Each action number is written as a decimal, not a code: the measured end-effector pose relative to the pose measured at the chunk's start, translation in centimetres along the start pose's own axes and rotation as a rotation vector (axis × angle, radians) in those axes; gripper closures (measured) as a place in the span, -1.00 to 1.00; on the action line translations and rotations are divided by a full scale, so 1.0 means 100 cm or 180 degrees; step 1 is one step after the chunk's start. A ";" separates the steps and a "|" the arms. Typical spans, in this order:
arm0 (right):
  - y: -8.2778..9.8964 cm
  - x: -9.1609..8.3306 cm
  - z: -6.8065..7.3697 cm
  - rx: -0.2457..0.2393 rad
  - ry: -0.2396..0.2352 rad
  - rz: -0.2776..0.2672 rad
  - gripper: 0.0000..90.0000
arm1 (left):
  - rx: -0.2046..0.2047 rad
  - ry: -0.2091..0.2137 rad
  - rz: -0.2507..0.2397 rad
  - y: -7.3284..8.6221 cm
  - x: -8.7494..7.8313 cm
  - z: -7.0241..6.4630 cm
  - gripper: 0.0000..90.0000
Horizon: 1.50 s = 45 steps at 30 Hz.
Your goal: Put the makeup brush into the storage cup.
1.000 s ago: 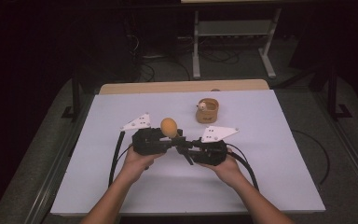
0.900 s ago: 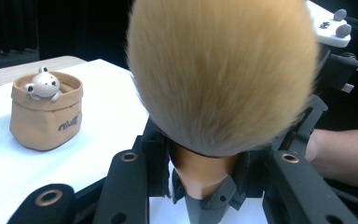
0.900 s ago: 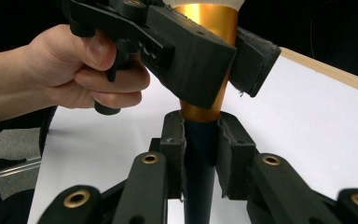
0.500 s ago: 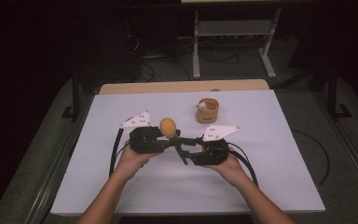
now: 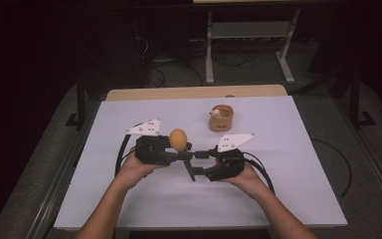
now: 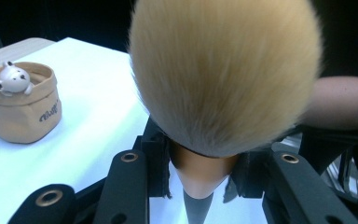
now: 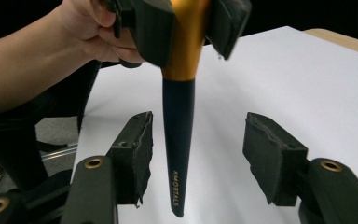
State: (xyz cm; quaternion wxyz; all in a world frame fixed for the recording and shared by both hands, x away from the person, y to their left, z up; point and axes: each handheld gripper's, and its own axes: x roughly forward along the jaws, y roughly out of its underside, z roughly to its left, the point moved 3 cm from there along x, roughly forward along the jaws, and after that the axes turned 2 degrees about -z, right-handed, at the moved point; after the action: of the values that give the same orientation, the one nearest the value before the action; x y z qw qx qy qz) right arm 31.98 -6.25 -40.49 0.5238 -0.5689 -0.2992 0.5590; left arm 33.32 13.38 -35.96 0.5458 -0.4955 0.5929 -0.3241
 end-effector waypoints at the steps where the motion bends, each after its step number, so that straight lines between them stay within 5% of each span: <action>1: 0.001 0.004 0.003 -0.0016 -0.0082 0.0020 -0.02 | 0.0017 0.0004 0.0016 0.000 0.001 -0.001 0.39; 8: 0.001 0.010 0.005 0.0013 -0.0154 -0.0010 0.08 | 0.0086 0.0035 0.0155 0.000 0.006 -0.004 0.39; 28: 0.003 0.018 0.007 0.0025 -0.0205 -0.0101 0.60 | 0.0113 0.0010 0.0215 0.002 0.012 -0.005 0.39; 45: 0.002 0.020 0.009 -0.0005 -0.0109 -0.0195 0.63 | 0.0125 0.0015 0.0105 0.002 0.010 -0.003 0.36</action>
State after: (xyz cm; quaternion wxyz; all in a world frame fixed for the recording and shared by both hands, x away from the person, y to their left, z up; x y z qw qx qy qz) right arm 31.44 -4.22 -41.20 0.5349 -0.5503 -0.3258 0.5521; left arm 33.01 12.48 -36.44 0.5593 -0.4740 0.5958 -0.3279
